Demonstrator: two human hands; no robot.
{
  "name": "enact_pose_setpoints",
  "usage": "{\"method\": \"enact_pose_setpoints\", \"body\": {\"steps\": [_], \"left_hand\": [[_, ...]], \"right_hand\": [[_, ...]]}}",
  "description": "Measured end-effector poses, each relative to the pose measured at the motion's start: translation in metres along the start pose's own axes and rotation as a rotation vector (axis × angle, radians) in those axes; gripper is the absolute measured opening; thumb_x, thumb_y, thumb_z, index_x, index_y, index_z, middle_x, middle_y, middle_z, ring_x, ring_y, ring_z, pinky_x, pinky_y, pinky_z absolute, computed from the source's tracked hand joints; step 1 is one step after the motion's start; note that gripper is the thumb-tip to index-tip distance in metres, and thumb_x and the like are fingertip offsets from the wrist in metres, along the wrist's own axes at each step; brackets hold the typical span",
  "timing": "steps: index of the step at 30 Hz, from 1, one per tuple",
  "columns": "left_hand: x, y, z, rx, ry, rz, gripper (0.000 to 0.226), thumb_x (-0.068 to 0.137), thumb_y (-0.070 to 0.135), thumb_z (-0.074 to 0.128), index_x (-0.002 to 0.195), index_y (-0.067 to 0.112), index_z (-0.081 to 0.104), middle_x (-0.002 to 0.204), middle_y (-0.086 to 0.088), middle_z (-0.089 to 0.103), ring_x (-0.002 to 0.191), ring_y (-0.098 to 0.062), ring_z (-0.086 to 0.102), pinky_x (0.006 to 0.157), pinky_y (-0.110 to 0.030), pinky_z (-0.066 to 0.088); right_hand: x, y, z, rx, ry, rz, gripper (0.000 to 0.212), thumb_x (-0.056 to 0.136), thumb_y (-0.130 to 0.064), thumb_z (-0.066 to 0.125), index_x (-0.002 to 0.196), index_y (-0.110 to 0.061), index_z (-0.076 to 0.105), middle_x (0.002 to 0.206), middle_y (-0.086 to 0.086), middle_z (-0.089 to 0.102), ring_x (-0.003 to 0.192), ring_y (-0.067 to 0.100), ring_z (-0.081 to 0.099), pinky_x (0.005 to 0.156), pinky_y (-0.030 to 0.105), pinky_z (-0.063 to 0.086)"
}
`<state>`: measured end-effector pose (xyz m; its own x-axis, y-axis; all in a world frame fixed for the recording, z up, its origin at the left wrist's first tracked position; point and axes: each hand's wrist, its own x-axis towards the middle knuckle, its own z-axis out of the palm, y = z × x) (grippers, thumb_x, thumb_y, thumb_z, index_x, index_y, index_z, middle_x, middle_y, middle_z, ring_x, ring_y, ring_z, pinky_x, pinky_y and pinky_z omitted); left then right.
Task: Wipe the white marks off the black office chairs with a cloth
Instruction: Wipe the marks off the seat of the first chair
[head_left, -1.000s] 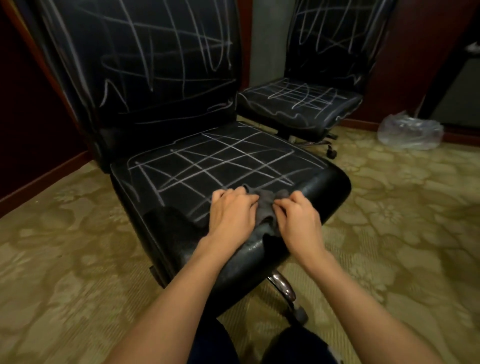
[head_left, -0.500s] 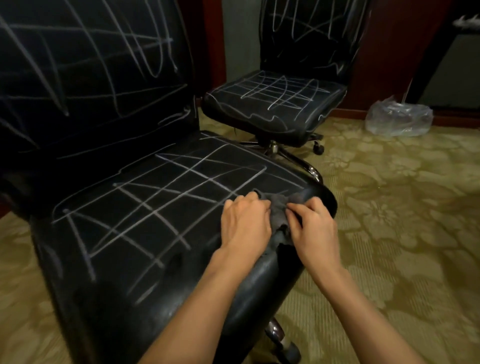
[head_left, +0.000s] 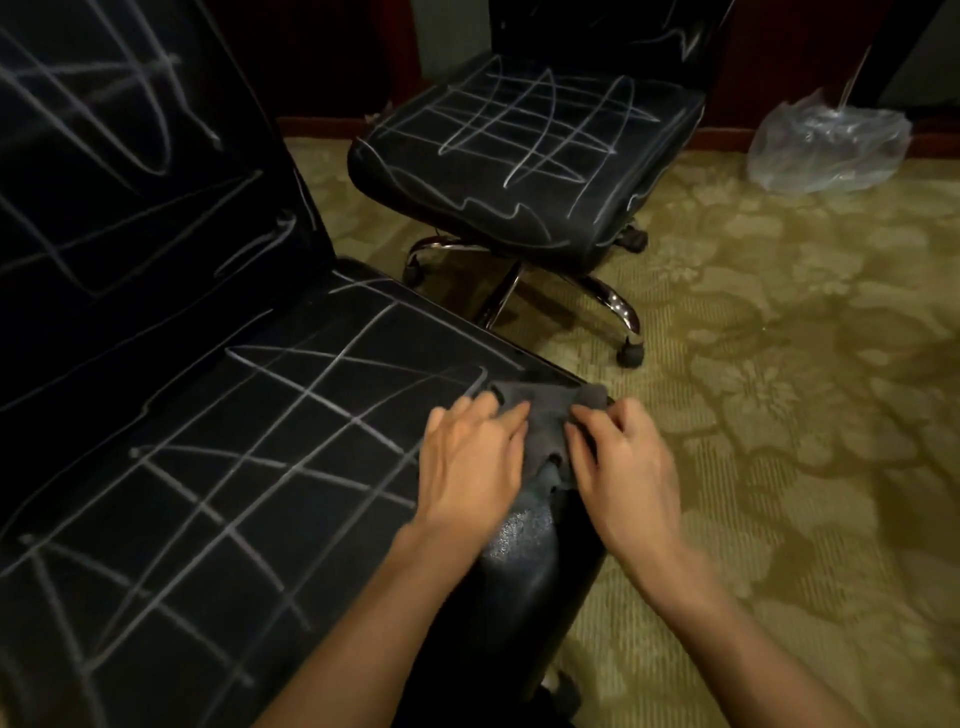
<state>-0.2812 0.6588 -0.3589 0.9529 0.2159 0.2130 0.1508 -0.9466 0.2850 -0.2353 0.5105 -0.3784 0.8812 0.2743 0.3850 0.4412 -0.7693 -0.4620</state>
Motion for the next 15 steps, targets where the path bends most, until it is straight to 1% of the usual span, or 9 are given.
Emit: {"method": "enact_pose_setpoints", "body": {"steps": [1,3,5,7,9,11,13,15], "left_hand": [[-0.015,-0.001,-0.002,0.014,0.021,0.004,0.028,0.094,0.024,0.057,0.116,0.021,0.073,0.088,-0.002,0.063,0.083,-0.024,0.061,0.073,-0.037,0.044],[-0.036,0.002,-0.007,0.024,0.007,-0.01,0.035,0.093,0.028,0.048,0.114,0.019,0.074,0.088,-0.001,0.065,0.08,-0.022,0.061,0.07,-0.038,0.048],[-0.031,0.003,-0.006,0.034,-0.019,-0.023,0.04,0.092,0.03,0.043,0.114,0.019,0.075,0.087,-0.001,0.065,0.079,-0.022,0.062,0.07,-0.038,0.049],[-0.009,0.0,-0.003,0.038,-0.006,-0.036,0.037,0.092,0.029,0.046,0.112,0.018,0.075,0.085,-0.002,0.064,0.079,-0.023,0.06,0.069,-0.037,0.045],[0.019,-0.003,-0.002,0.028,0.006,-0.071,0.029,0.092,0.023,0.054,0.11,0.018,0.075,0.085,-0.004,0.063,0.079,-0.026,0.06,0.07,-0.038,0.043],[0.049,-0.008,-0.002,0.035,-0.044,-0.119,0.028,0.096,0.019,0.055,0.117,0.018,0.073,0.094,-0.007,0.064,0.088,-0.029,0.06,0.078,-0.041,0.041],[0.074,-0.013,-0.002,0.041,-0.089,-0.156,0.032,0.101,0.022,0.049,0.127,0.019,0.067,0.109,-0.009,0.064,0.102,-0.029,0.058,0.089,-0.041,0.037],[0.086,-0.016,-0.002,0.058,-0.103,-0.179,0.034,0.103,0.024,0.045,0.13,0.02,0.065,0.116,-0.009,0.062,0.108,-0.028,0.056,0.092,-0.039,0.035]], "right_hand": [[-0.01,-0.002,-0.004,0.004,-0.025,-0.025,0.023,0.091,-0.019,0.065,0.107,-0.004,0.071,0.086,0.009,0.053,0.076,0.029,0.057,0.061,0.039,0.052],[-0.021,-0.008,-0.009,0.023,-0.083,-0.044,0.027,0.094,-0.023,0.058,0.109,-0.004,0.071,0.087,0.007,0.052,0.077,0.028,0.056,0.059,0.041,0.053],[-0.013,-0.008,-0.008,0.038,-0.118,-0.05,0.028,0.094,-0.024,0.058,0.109,-0.003,0.071,0.088,0.007,0.053,0.078,0.027,0.057,0.06,0.041,0.053],[0.008,-0.005,-0.003,0.037,-0.143,-0.058,0.023,0.09,-0.019,0.066,0.107,-0.003,0.071,0.086,0.009,0.054,0.076,0.028,0.058,0.06,0.039,0.053],[0.037,-0.006,0.004,0.019,-0.16,-0.062,0.019,0.089,-0.017,0.069,0.103,-0.004,0.072,0.087,0.01,0.054,0.076,0.031,0.058,0.06,0.037,0.05],[0.066,-0.01,0.017,0.0,-0.183,-0.061,0.018,0.092,-0.018,0.066,0.102,-0.004,0.071,0.092,0.013,0.055,0.083,0.034,0.058,0.063,0.037,0.048],[0.087,-0.016,0.03,-0.02,-0.228,-0.052,0.02,0.096,-0.02,0.059,0.105,-0.005,0.069,0.101,0.013,0.054,0.094,0.034,0.055,0.072,0.04,0.047],[0.097,-0.019,0.037,-0.033,-0.262,-0.047,0.022,0.099,-0.021,0.054,0.106,-0.004,0.067,0.106,0.012,0.052,0.098,0.032,0.052,0.077,0.043,0.047]]}}
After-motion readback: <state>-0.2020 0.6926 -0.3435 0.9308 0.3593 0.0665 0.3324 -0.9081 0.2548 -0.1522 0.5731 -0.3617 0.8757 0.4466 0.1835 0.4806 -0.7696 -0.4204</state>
